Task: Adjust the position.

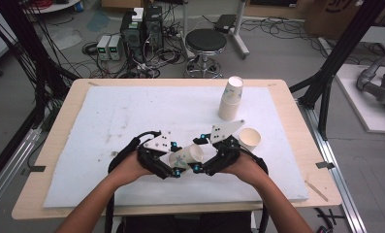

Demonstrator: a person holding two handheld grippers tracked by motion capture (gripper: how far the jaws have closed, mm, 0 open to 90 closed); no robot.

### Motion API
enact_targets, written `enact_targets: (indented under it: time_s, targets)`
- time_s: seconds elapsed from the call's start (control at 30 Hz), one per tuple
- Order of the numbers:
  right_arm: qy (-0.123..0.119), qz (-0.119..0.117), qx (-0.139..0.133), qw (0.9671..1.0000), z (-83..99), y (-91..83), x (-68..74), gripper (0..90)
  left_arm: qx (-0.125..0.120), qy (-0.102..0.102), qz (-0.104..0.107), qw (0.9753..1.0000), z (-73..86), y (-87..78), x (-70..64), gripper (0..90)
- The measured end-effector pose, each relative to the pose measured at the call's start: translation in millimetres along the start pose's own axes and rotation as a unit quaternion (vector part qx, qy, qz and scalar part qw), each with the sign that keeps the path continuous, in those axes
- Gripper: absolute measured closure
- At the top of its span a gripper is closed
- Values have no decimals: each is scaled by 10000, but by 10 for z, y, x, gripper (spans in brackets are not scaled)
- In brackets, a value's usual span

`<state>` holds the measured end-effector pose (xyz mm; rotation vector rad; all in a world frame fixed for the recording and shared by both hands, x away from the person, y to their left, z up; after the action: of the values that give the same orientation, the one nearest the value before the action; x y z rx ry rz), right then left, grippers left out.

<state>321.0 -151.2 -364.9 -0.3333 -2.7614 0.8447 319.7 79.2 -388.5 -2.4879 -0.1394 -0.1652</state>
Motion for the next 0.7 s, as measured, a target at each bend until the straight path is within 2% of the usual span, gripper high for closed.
enact_targets:
  time_s: [0.07,0.27,0.53,0.7]
  targets:
    - [-63,31,58,10000,-1,4,-6,177,41,3,1,10000,-12,-5,3,313]
    - [-160,-19,274,9995,-18,15,-4,177,319,185,111,9993,-64,-22,15,312]
    - [-301,-78,560,9979,-29,72,0,183,523,231,231,9981,-69,10,15,311]
    - [-496,-143,821,9953,-58,118,26,248,572,221,318,9976,-68,35,4,311]
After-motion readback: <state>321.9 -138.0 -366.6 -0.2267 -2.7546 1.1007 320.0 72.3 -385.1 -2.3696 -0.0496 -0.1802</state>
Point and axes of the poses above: each handheld gripper's, and its own axes: y roughly forward along the jaws, z roughly out of its underside, x roughly to its left, the point moved 1 cm from there along y, roughly forward along the jaws, and after that the axes turned 8 degrees about y, right-handed, at the moved point
